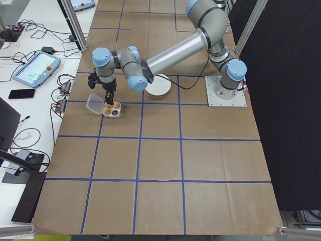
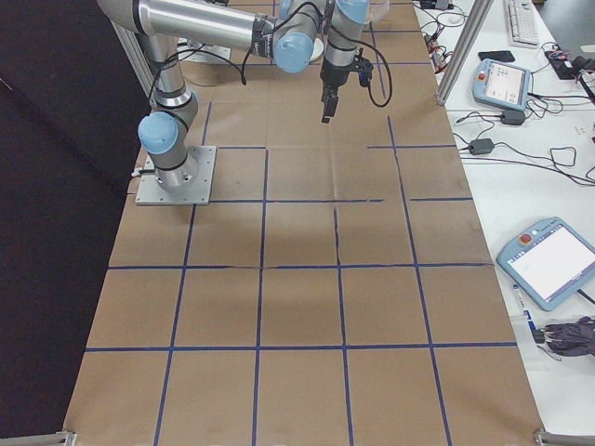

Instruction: Place egg on plate

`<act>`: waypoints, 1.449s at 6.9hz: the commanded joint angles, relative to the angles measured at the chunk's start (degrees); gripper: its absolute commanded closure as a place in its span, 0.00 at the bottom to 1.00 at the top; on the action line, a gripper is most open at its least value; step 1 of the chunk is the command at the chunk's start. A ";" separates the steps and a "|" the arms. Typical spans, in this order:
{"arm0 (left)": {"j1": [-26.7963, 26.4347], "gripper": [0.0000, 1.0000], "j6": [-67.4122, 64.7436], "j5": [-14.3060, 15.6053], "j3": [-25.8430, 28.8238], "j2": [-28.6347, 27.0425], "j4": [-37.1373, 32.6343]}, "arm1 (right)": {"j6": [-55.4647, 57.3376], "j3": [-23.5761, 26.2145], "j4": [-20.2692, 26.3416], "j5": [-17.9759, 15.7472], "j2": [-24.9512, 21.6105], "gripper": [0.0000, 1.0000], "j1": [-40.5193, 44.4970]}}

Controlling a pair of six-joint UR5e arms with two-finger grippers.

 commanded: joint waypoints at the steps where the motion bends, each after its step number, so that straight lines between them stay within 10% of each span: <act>1: -0.26 0.01 0.11 0.02 -4.72 -1.46 5.78 | 0.00 0.00 0.00 0.00 0.00 0.00 0.00; 7: -0.17 0.02 0.38 0.20 -5.80 -4.63 10.04 | 0.00 0.00 0.00 0.09 0.00 0.00 0.00; 10: -0.17 0.22 0.38 0.28 -5.53 -4.54 10.04 | 0.00 0.00 0.00 0.09 0.00 0.00 0.00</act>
